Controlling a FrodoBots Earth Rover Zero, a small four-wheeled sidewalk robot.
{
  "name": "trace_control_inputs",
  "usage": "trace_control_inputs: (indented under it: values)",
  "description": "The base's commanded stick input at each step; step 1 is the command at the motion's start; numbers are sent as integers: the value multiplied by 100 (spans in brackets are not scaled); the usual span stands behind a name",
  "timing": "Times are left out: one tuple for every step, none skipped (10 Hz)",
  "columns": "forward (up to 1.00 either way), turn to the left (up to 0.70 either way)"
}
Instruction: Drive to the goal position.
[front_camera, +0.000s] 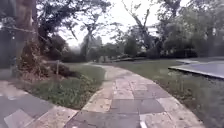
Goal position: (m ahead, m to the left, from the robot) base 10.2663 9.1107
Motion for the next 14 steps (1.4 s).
trace_control_inputs:
  values:
    - [70, -13]
    - [70, -13]
    - [70, -13]
    - [70, -13]
    - [70, -13]
    - [70, -13]
    - [70, -13]
    - [70, -13]
    - [70, -13]
    - [70, -13]
    - [70, -13]
    - [70, -13]
    - [70, -13]
    - [70, -13]
